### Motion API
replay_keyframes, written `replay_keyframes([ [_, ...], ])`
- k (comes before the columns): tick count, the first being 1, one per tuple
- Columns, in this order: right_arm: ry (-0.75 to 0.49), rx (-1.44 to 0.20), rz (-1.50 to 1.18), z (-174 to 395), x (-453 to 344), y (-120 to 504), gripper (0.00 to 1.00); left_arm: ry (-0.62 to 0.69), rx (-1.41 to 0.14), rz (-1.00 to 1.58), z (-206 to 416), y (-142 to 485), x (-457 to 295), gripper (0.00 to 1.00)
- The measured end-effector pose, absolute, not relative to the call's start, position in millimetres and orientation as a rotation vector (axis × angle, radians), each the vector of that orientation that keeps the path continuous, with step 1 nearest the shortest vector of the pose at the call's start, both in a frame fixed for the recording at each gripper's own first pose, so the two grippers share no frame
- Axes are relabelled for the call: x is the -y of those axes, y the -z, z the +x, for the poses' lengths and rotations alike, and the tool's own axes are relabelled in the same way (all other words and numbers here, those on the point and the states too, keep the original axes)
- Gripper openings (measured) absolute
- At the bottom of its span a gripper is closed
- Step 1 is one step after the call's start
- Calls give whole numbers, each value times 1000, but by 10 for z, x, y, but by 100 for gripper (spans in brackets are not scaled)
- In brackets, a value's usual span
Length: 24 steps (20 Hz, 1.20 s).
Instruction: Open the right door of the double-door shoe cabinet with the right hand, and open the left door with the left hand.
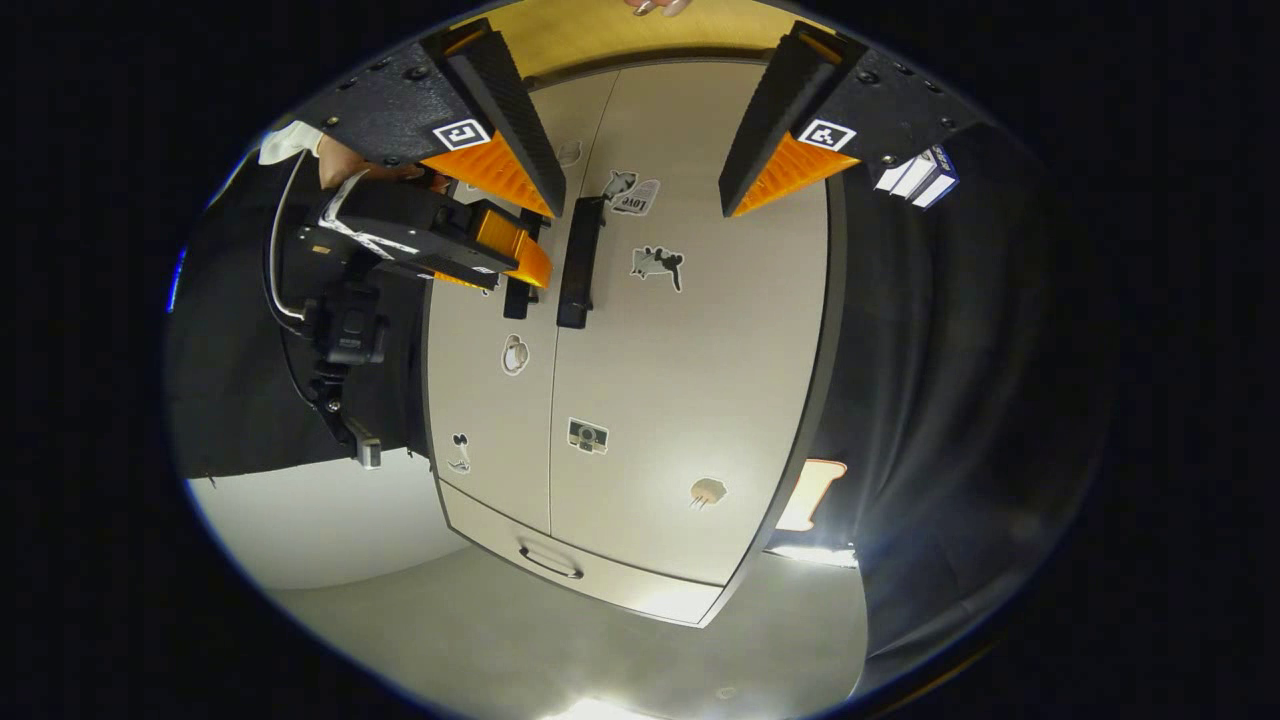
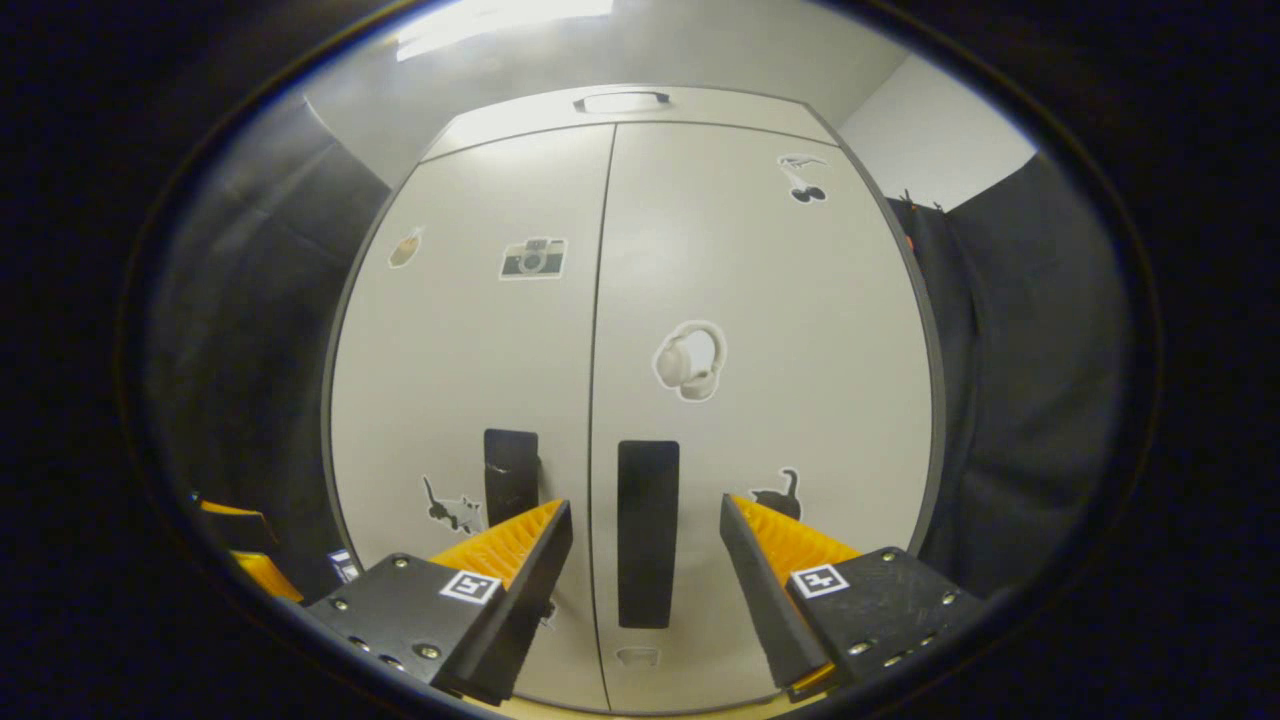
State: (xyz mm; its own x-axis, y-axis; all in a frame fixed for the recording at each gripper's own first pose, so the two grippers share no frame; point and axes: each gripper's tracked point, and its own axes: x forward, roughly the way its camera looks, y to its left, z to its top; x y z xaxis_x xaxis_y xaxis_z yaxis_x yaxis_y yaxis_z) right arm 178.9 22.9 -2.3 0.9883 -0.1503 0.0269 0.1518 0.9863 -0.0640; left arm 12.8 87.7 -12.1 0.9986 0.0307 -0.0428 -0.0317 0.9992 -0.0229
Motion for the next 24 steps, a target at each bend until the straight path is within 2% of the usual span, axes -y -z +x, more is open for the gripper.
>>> replay_keyframes([
  [1,172,27,-71,1806,-196,9,82,-32,-44,-22,135,120,-891,96],
  [2,183,31,-69,1828,-191,9,65,-30,-43,-23,137,115,-903,92],
  [3,186,29,-63,1847,-194,13,64,-27,-42,-25,143,113,-906,96],
  [5,193,17,-53,1881,-178,46,65,-25,-40,-26,144,108,-930,92],
  [6,194,7,-52,1900,-179,76,63,-24,-40,-27,150,108,-943,96],
  [9,182,-45,-57,1969,-193,226,65,-22,-40,-28,160,120,-965,96],
  [11,191,-41,-57,1959,-208,229,36,-20,-41,-31,167,121,-979,96],
  [12,192,-44,-66,1939,-211,228,39,-19,-40,-33,166,115,-983,96],
  [15,190,-59,-73,1910,-228,267,39,-19,-40,-37,167,123,-1001,96],
  [16,191,-60,-71,1947,-219,273,30,-20,-40,-38,172,121,-1007,96],
  [18,185,-54,-98,1945,-221,272,30,-20,-41,-41,178,126,-1016,96],
  [19,184,-49,-103,1942,-224,264,30,-20,-42,-44,175,136,-1021,92],
  [21,187,-48,-87,1953,-222,264,30,-19,-48,-46,185,155,-1027,96],
  [22,184,-55,-87,1942,-219,271,22,-19,-50,-48,181,155,-1029,96],
  [24,180,-60,-89,1940,-218,272,22,-21,-55,-50,172,156,-1037,96],
])
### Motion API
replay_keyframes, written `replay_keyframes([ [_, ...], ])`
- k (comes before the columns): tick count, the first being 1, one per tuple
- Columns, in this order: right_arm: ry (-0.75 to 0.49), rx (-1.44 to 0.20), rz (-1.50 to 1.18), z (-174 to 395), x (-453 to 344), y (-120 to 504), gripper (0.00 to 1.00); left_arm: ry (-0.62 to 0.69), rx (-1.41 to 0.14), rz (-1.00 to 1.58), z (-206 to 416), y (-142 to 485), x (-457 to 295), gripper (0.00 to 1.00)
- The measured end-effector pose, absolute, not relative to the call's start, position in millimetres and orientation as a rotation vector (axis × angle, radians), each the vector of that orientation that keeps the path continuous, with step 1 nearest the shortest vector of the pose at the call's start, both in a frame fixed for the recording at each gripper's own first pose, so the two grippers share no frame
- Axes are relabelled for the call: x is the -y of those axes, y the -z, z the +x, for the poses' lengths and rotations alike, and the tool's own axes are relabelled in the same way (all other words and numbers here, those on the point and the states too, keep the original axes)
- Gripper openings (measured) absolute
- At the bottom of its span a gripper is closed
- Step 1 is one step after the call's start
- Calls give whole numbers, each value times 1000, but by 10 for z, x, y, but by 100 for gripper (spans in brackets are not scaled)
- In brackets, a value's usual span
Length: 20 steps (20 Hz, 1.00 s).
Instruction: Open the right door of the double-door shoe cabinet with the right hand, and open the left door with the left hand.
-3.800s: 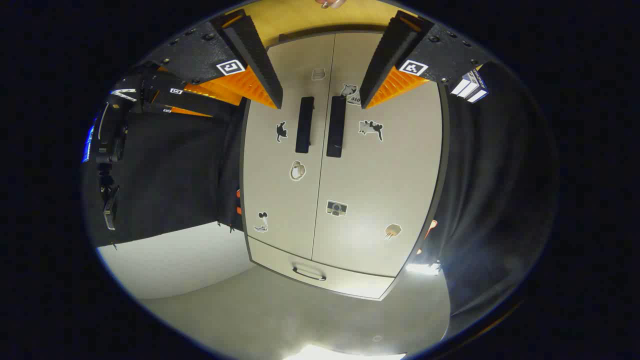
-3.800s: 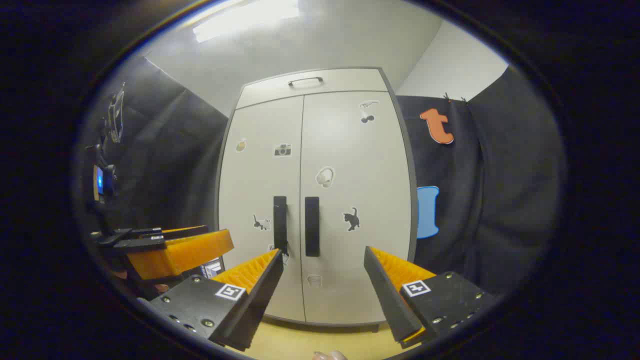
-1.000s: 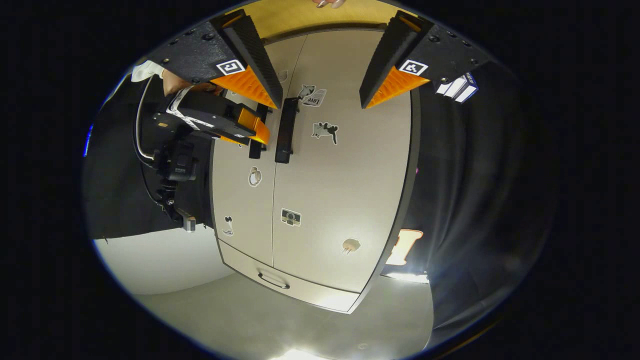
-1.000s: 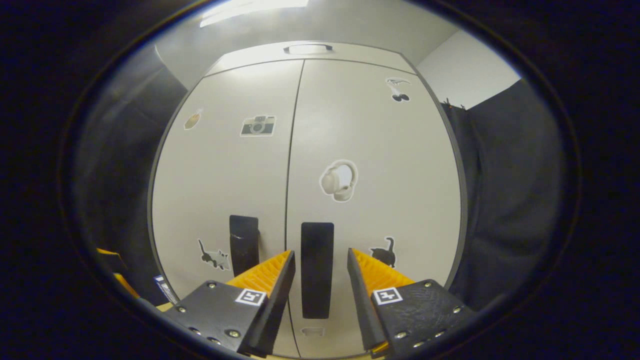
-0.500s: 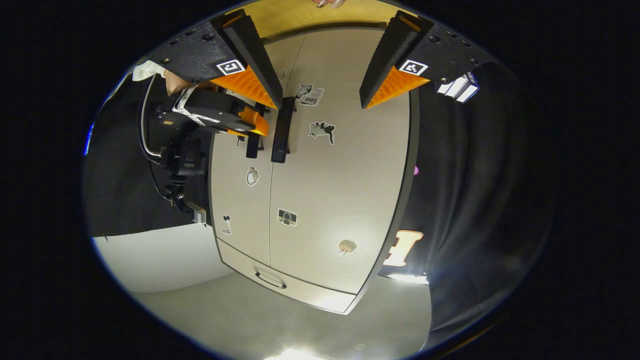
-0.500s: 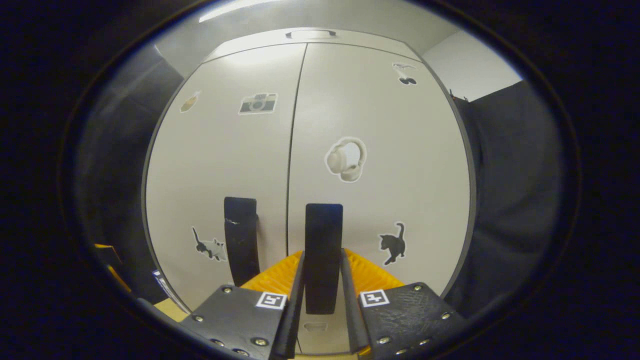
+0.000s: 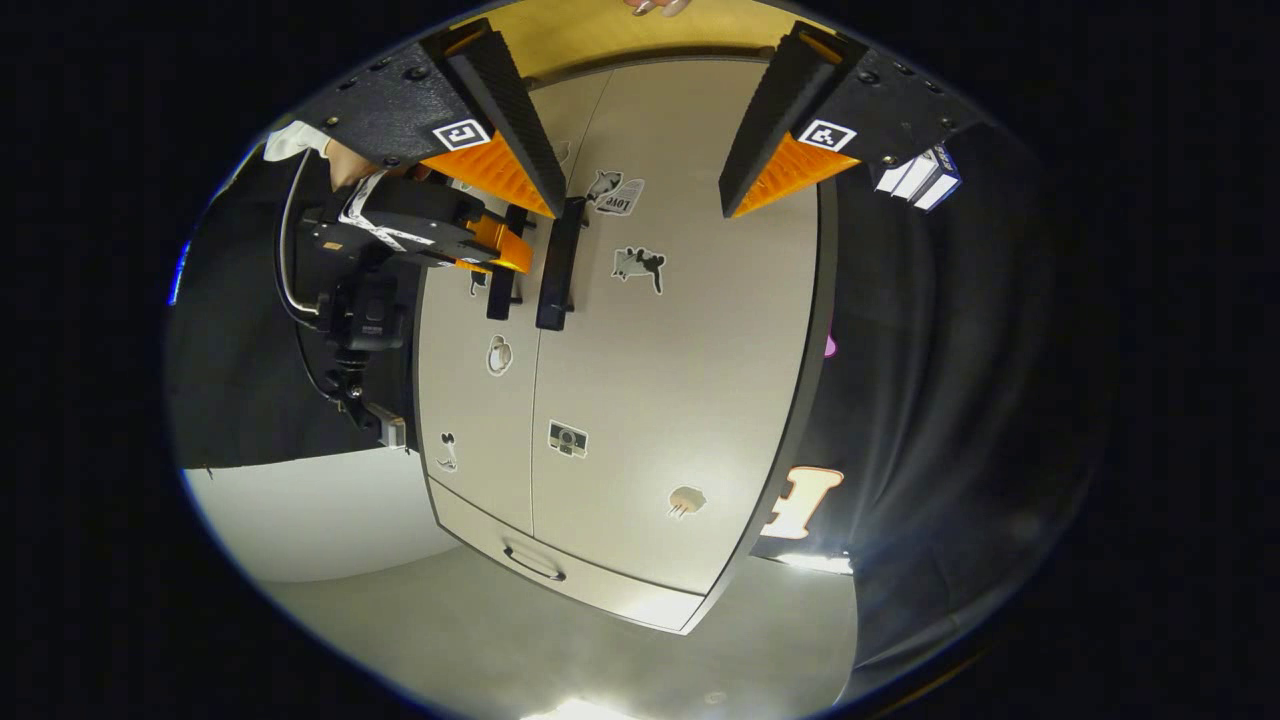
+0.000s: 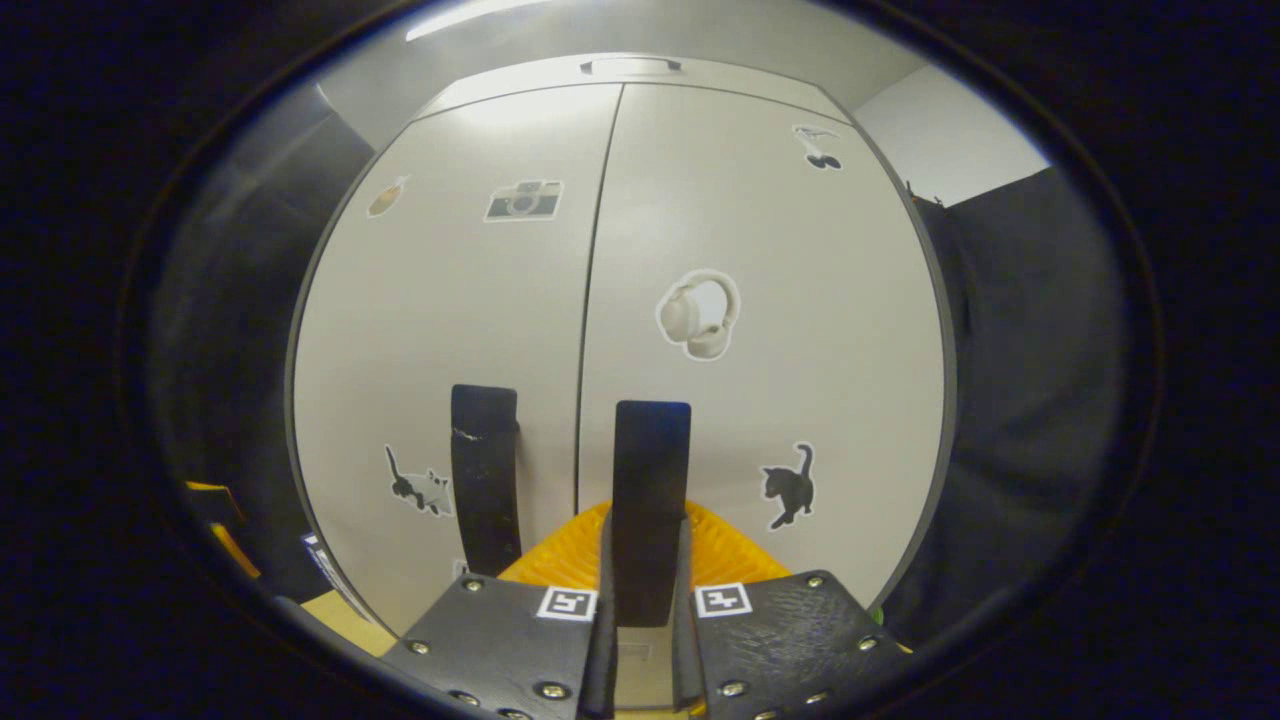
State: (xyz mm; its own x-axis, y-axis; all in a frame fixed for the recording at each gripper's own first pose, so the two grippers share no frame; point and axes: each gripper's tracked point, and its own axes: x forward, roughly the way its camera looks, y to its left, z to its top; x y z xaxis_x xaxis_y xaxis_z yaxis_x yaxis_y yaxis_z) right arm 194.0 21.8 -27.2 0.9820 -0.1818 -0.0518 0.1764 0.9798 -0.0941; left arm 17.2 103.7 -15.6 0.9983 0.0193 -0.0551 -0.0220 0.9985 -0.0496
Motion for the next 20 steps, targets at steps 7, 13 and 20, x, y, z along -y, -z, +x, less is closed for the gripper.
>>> replay_keyframes([
  [7,171,-74,-102,1801,-213,238,22,-25,-66,-49,65,142,-958,96],
  [13,125,-89,-125,1581,-191,154,22,14,-67,-43,-29,76,-548,96],
  [20,72,-89,-157,1279,-57,81,21,23,-66,-35,-235,-2,-50,96],
])
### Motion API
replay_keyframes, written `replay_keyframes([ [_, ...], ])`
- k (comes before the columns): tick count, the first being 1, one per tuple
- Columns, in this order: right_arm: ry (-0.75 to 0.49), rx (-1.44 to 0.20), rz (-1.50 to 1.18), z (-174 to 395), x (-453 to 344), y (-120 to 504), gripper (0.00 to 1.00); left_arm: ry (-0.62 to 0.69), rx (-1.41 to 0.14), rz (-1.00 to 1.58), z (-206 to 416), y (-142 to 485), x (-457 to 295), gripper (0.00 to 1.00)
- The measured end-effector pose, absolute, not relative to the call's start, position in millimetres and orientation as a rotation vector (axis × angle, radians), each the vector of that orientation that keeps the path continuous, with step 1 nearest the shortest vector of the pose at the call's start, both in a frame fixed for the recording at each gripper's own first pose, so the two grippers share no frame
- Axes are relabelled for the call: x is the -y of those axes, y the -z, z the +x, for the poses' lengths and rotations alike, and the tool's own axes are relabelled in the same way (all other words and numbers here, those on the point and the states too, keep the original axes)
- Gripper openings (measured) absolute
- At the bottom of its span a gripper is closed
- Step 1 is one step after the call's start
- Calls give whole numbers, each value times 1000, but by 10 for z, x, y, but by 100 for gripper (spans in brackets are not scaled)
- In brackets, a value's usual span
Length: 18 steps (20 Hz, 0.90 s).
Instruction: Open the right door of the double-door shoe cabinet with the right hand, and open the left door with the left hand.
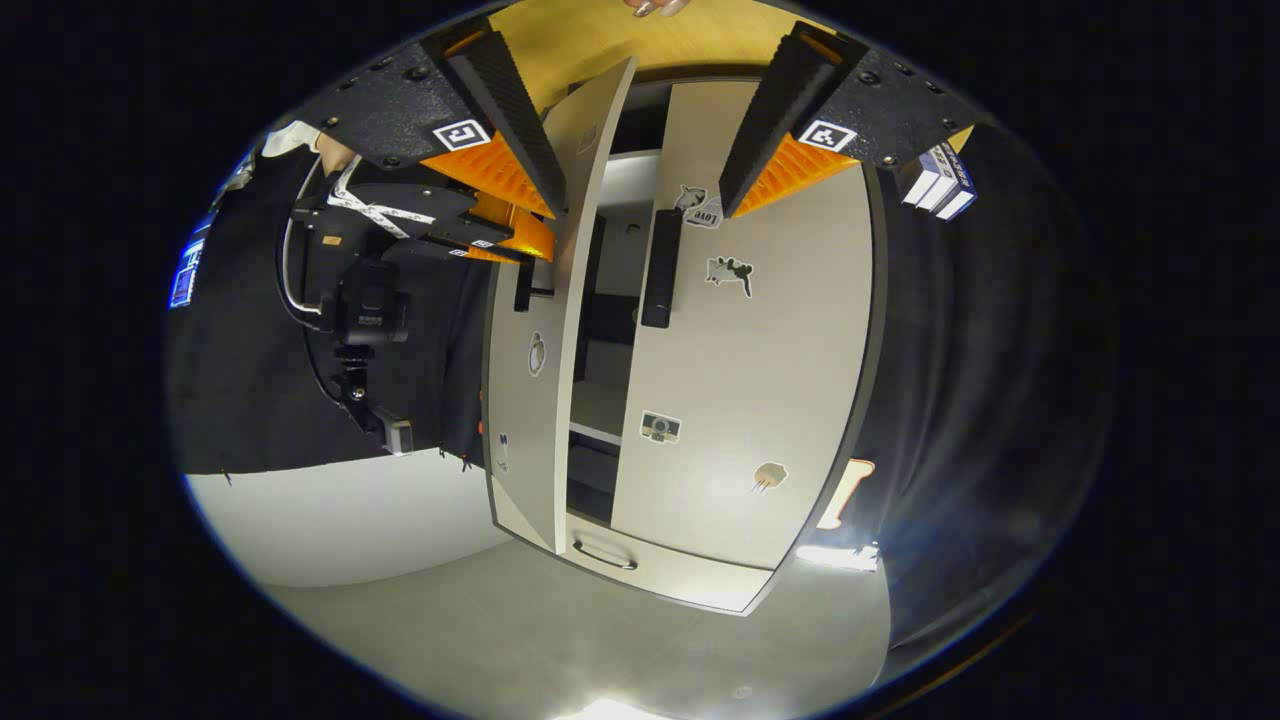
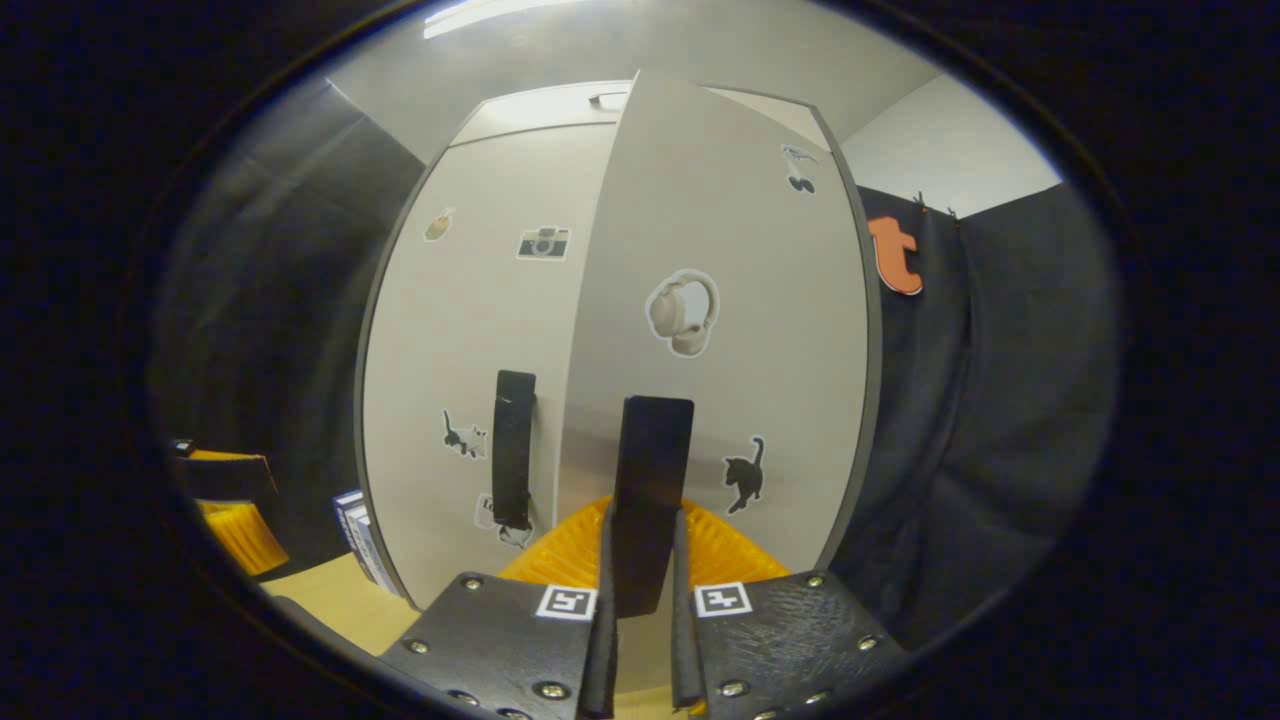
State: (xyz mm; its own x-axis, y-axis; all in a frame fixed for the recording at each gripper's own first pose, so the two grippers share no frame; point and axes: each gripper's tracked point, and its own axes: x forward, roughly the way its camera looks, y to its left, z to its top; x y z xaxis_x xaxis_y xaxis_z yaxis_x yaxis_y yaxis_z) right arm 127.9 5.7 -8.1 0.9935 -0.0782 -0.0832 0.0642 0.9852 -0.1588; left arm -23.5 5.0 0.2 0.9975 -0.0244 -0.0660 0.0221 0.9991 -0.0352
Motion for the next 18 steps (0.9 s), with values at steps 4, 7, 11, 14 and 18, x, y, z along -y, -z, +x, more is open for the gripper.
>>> replay_keyframes([
  [4,33,-89,-159,1083,60,34,21,3,-75,-39,-302,15,215,96],
  [7,6,-87,-155,904,201,2,22,-6,-71,-33,-319,11,453,96],
  [11,-20,-77,-148,691,461,-54,22,3,-70,-33,-309,57,825,96],
  [14,-15,-68,-169,529,689,-92,21,26,-87,-59,-279,157,1144,96],
  [18,-1,-71,-188,357,1013,-133,21,46,-99,-72,-258,250,1458,96],
])
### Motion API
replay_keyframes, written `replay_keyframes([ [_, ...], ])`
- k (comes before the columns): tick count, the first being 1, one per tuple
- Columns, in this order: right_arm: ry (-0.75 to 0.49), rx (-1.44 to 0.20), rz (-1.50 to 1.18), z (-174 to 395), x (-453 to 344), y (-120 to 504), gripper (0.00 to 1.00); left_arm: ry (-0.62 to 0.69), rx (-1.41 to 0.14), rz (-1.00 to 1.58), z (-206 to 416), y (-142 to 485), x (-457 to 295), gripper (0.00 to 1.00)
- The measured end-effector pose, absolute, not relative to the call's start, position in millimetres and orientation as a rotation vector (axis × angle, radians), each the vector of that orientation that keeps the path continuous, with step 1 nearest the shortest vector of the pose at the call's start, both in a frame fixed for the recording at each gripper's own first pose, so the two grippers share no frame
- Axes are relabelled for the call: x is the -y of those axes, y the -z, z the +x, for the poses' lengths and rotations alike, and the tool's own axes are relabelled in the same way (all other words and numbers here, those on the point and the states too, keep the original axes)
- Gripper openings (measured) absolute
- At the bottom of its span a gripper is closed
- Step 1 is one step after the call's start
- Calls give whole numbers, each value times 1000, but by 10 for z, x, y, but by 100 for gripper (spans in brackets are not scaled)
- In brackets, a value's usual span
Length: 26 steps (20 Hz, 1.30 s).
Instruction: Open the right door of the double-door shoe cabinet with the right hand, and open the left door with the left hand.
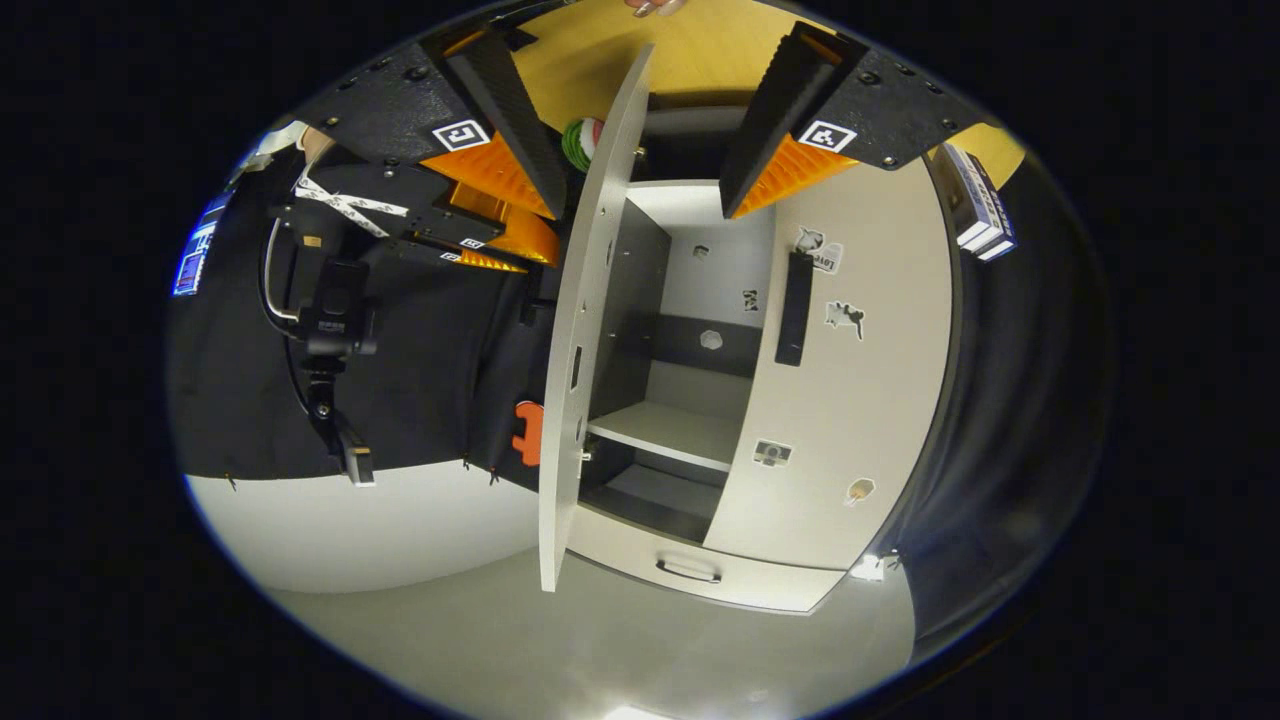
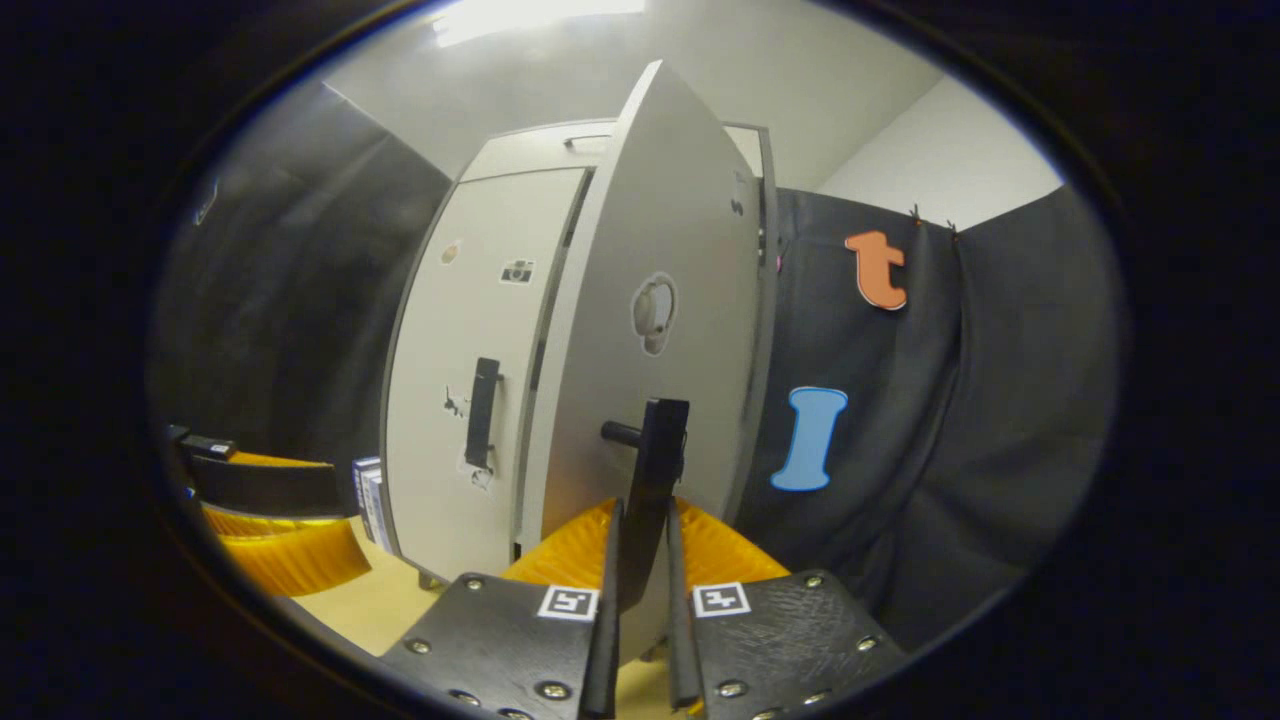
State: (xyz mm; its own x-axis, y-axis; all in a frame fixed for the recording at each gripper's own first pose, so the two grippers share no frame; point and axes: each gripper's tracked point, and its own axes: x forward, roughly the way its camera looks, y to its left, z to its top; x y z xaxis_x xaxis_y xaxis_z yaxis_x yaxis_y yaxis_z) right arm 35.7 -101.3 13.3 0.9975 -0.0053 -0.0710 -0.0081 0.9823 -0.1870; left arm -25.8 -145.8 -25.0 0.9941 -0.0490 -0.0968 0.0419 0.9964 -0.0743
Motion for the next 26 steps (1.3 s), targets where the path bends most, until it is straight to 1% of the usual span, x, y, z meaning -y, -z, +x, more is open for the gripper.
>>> replay_keyframes([
  [1,15,-77,-173,237,1114,-186,21,47,-97,-72,-247,249,1513,96],
  [2,33,-69,-167,290,1203,-155,11,47,-94,-70,-238,248,1564,96],
  [6,84,-76,-193,255,1495,-139,10,55,-98,-58,-158,277,1710,96],
  [10,102,-91,-177,255,1706,-137,10,75,-110,-63,-88,319,1834,96],
  [12,136,-99,-160,258,1873,-139,10,76,-108,-66,-67,328,1853,96],
  [13,151,-102,-146,248,1955,-141,8,77,-107,-74,-56,341,1861,96],
  [14,139,-104,-118,257,1959,-128,4,77,-108,-83,-54,349,1867,96],
  [16,112,-109,-79,279,1909,-94,4,75,-112,-99,-46,372,1872,96],
  [17,114,-114,-95,281,1928,-73,0,71,-111,-104,-36,379,1875,96],
  [18,116,-112,-109,275,1942,-71,4,65,-105,-107,-37,370,1868,96],
  [22,110,-110,-97,255,1947,-98,4,31,-46,-129,-37,255,1773,96],
  [24,103,-96,-100,232,1948,-144,4,5,-33,-101,-45,231,1683,95],
  [25,104,-87,-100,207,1961,-181,4,4,-21,-84,-20,212,1674,100],
  [26,94,-80,-99,174,1961,-210,6,0,-10,-69,-19,191,1675,96],
])
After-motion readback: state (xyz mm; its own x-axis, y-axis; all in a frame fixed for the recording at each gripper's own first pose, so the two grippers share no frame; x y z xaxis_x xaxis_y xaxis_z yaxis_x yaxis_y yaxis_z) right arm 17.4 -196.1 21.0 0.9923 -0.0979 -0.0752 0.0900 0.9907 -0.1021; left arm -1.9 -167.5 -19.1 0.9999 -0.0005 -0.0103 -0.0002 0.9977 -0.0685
